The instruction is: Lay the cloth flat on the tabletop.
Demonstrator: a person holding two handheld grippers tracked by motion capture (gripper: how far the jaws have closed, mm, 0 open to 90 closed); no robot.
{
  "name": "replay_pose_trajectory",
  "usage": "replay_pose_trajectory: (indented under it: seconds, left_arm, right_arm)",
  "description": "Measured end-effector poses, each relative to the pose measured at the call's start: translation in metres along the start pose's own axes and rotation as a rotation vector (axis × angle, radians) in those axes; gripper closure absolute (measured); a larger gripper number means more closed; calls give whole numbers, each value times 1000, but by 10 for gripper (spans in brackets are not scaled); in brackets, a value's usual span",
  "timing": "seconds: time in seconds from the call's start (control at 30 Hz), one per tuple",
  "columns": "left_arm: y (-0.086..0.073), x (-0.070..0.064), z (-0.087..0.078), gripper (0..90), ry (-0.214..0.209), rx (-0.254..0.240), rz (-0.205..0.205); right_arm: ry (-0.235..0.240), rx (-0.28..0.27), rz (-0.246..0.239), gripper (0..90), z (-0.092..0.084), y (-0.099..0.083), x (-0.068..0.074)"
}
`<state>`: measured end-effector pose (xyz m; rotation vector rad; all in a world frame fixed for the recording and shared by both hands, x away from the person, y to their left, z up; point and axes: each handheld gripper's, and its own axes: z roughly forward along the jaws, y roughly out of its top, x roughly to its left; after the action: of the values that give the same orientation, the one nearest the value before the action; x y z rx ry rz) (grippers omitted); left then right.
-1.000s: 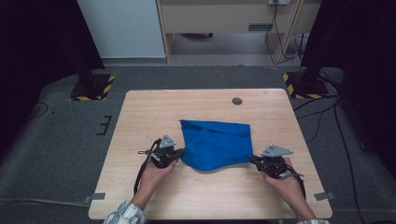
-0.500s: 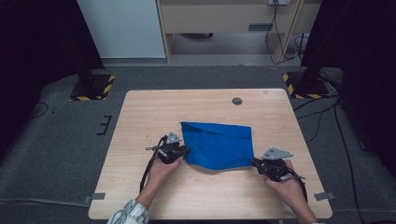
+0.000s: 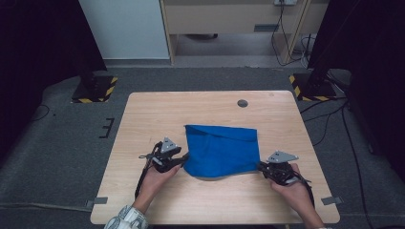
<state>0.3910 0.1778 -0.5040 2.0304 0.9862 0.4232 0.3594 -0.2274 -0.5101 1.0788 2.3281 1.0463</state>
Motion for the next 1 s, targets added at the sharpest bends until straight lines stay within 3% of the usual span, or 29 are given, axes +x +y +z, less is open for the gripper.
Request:
replay_pose_trajectory:
  seconds: [0.17,0.33,0.43,0.6,0.83,1.0]
  left_arm:
    - [-11,-8,-6,483,-16,39,23]
    - [-17,-15,10,530,-48,129,40]
    - [-15,-17,11,639,-85,115,49]
    - [-14,-17,9,827,-105,123,47]
    - [-11,-15,-13,867,-126,78,7]
    - [-14,-18,-22,873,-128,99,8]
  right_arm:
    - [-1,-2,2,820,0,0,0]
    - [-5,-10,3,819,-3,0,1]
    - [-1,-5,-4,821,-2,1,1]
    - [-7,-8,-16,826,-4,1,3]
    - [10,-21,-31,827,-17,-2,13]
    - [23,-34,-42,827,-32,-7,20]
